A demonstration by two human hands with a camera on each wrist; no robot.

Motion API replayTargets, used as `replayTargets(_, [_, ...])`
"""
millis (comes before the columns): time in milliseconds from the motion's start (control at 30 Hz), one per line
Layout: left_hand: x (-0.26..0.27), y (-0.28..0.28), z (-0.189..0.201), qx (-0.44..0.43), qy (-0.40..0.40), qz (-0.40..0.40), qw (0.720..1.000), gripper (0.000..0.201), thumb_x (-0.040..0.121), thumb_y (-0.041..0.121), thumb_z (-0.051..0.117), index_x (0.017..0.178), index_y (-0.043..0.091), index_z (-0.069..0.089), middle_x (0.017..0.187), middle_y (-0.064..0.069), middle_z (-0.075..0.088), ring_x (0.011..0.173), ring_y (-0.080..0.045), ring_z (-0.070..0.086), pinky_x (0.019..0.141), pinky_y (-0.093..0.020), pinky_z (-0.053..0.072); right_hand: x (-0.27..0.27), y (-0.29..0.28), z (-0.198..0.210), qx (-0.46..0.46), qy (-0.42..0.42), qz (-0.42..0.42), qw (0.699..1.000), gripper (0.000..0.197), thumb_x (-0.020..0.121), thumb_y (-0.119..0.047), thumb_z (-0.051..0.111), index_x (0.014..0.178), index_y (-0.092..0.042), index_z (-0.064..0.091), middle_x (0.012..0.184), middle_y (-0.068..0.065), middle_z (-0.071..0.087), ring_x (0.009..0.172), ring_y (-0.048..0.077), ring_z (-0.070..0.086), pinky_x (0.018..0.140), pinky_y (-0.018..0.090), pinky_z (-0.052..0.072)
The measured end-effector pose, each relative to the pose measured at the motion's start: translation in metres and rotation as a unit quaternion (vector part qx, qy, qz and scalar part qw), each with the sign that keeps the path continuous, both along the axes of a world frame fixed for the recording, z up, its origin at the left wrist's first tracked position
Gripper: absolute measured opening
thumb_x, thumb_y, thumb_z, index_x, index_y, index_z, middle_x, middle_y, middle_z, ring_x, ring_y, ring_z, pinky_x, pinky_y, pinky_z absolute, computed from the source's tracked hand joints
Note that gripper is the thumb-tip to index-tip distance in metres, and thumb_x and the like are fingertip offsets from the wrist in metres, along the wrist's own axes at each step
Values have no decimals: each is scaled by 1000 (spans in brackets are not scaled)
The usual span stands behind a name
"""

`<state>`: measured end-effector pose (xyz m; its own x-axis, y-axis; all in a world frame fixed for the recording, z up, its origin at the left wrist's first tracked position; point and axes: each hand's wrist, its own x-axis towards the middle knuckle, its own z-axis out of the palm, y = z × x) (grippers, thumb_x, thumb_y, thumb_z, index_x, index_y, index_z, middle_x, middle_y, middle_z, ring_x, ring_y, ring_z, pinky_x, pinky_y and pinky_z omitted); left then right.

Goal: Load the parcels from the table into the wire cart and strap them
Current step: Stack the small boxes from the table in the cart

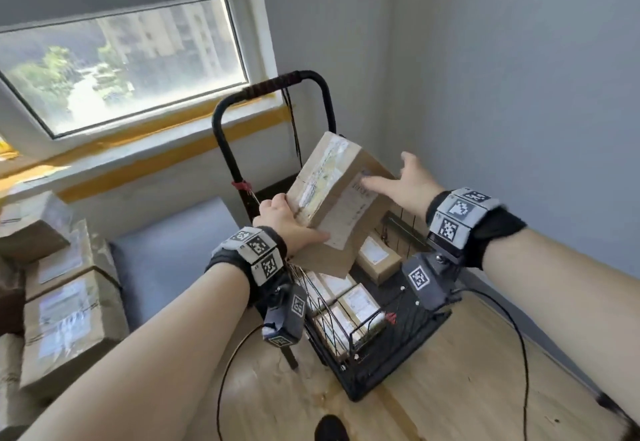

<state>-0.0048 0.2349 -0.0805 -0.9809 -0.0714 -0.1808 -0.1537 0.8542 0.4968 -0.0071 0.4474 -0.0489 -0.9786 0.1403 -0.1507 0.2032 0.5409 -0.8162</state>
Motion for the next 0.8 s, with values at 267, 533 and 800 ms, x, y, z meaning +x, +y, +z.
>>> replayTargets(267, [-133,31,-47,191,-119,11,974,72,64,48,81,122,16,53,114,-1,61,98,-17,59,73,-29,53,-131,21,-38,-189,-112,-12,975,54,81,-32,73,126,-19,46,126,4,59,113,27,59,98,53,46])
replayTargets(533, [-211,63,-93,251,-216,38,943,61,85,40,65,136,18,42,130,-3,57,119,-24,54,96,-42,48,-224,25,-83,-128,-211,6,969,128,37,-63,85,145,-26,26,147,8,39,128,32,47,95,53,48])
replayTargets(800, [-257,97,-151,305,-280,183,892,64,85,52,58,131,9,48,127,-10,55,117,-29,54,90,-38,50,-310,48,-164,-132,-320,6,938,89,79,-69,51,147,-18,22,136,12,43,126,44,43,86,51,50])
